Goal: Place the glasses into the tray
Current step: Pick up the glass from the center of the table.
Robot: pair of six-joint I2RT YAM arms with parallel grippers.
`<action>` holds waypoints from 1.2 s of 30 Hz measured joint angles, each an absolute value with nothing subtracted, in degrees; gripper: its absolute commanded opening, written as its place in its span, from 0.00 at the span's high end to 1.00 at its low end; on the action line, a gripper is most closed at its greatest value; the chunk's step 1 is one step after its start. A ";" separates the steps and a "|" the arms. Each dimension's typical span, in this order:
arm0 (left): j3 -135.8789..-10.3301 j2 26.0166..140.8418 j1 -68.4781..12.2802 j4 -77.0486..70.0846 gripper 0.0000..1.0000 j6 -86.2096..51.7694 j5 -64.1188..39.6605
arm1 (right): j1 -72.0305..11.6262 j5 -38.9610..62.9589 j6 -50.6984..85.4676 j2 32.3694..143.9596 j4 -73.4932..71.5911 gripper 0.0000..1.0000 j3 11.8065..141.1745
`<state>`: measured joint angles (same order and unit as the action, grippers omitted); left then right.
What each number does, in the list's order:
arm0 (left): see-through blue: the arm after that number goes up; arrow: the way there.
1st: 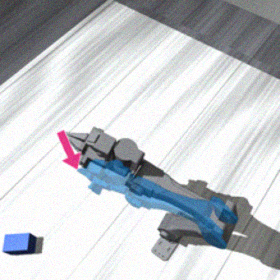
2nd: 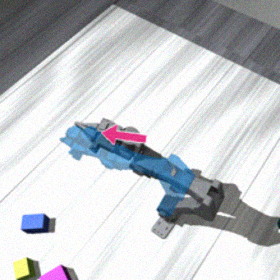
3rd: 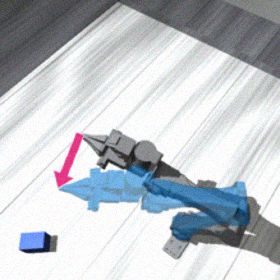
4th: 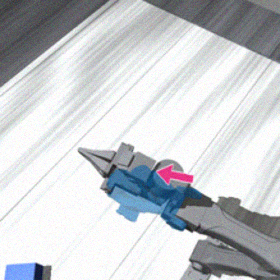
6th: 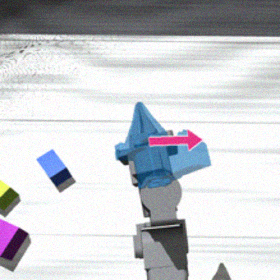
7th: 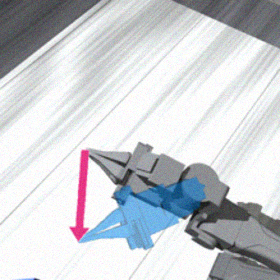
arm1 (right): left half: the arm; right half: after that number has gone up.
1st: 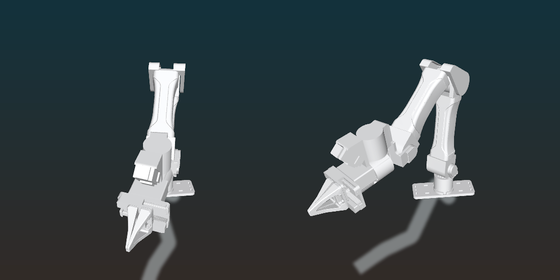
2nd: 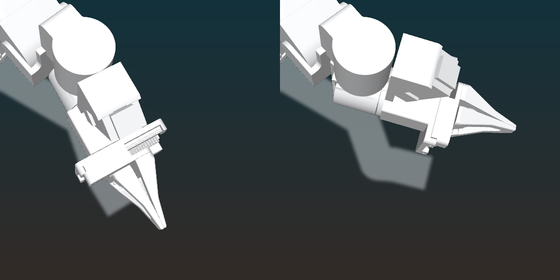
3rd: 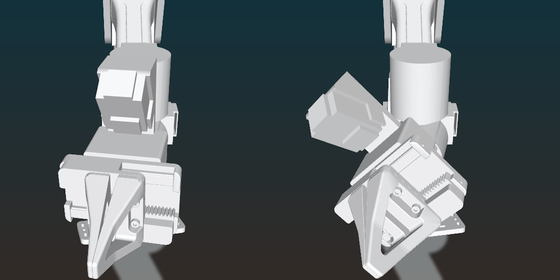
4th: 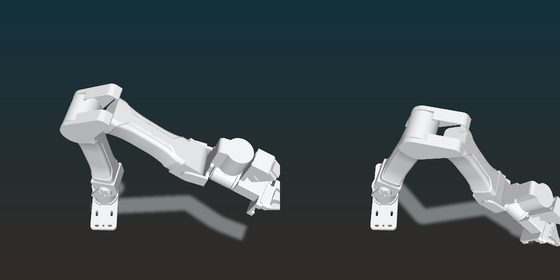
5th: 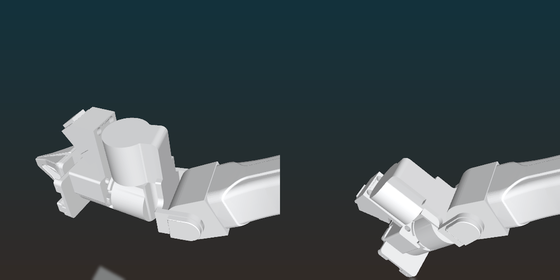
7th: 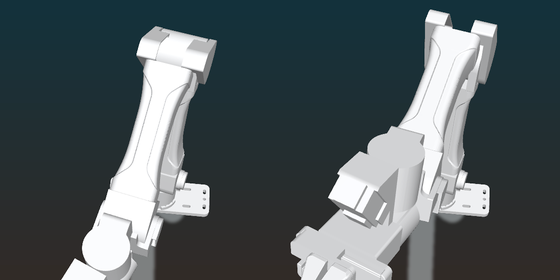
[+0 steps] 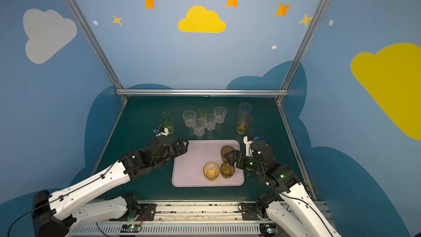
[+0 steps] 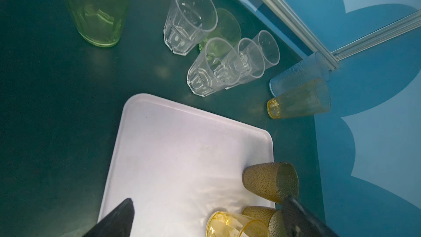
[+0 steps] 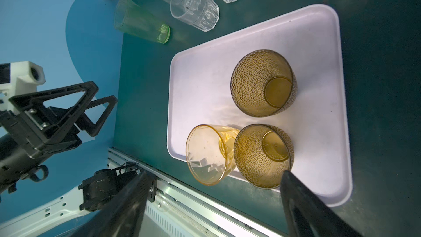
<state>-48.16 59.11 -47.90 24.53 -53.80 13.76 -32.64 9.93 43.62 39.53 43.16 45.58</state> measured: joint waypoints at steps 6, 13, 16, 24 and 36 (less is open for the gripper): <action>-44.77 57.39 -45.34 22.33 0.00 -51.13 12.23 | -32.64 7.79 44.01 41.80 42.00 0.10 46.65; -43.88 55.40 -43.72 18.92 0.00 -47.09 10.76 | -32.64 5.02 44.84 43.62 41.15 0.10 48.01; -43.88 55.44 -42.70 17.61 0.00 -45.98 9.72 | -32.64 4.29 44.82 46.13 40.93 0.10 50.04; -40.49 55.37 -41.80 12.23 0.00 -44.51 6.81 | -32.60 3.53 44.69 52.71 38.57 0.10 54.02; -35.75 50.17 -39.44 5.93 0.00 -41.76 6.52 | -32.84 5.39 43.88 73.67 31.40 0.13 62.94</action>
